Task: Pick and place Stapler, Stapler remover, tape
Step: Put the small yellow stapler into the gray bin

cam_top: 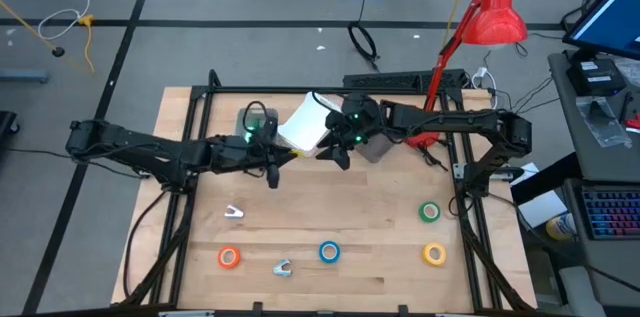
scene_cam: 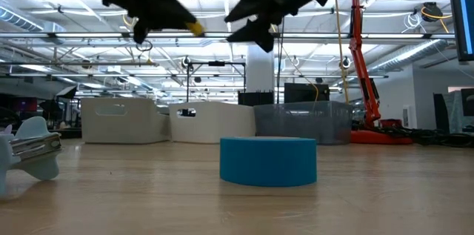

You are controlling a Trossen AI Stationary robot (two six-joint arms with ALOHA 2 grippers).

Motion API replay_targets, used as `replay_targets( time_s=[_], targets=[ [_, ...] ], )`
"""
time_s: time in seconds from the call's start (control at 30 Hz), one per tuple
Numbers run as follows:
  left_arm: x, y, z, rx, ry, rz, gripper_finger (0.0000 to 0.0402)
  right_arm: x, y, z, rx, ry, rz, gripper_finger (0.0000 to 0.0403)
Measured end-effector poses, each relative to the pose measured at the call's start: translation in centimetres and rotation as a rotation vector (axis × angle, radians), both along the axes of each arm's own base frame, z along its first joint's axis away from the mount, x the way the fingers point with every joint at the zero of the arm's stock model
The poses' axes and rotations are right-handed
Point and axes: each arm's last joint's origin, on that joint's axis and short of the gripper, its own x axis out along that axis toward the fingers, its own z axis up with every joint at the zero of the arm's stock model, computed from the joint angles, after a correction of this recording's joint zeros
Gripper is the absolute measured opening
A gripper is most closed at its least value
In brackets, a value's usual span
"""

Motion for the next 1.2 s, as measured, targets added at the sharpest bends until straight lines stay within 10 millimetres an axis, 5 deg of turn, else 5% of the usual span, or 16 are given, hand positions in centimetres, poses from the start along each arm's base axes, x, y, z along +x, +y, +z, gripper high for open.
replay_targets(
  time_s=[0.4,0.93,1.2],
  targets=[
    [-5.4,3.3,-0.4,-0.056,0.226,0.421,0.0050,-1.0,-1.3,-0.9,0.011,0.114,-0.025,0.0211],
    [-6.3,11.9,-4.9,-0.356,0.489,0.521,0.0050,-1.1,-1.3,-0.7,-0.033,0.094,0.000,0.0213],
    [-6.1,14.7,-3.9,-0.354,0.507,0.529,0.0050,-1.4,-1.3,-0.1,-0.094,0.064,0.029,0.0213]
  ],
)
